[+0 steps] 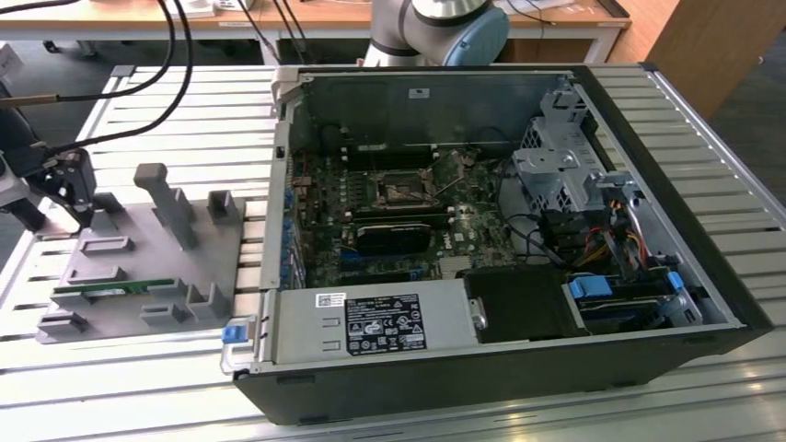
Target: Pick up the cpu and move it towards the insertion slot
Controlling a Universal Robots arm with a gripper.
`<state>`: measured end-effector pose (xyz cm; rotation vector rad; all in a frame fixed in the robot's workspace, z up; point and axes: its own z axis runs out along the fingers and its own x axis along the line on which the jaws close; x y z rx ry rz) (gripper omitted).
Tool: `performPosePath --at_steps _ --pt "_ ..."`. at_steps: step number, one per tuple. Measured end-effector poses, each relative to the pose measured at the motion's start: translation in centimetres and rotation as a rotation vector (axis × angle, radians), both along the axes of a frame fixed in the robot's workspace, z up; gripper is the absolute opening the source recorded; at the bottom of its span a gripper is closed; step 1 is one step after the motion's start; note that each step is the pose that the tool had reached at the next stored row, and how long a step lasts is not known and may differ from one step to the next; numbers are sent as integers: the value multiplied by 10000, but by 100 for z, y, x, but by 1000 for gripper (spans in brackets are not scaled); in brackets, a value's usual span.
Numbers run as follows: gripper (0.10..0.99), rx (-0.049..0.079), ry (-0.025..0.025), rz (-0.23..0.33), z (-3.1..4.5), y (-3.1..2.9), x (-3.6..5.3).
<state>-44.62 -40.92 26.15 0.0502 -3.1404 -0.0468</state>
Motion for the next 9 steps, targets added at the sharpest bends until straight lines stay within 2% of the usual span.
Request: performPosePath --at_steps 9 --pt "541 -5 -1 0 44 2 0"
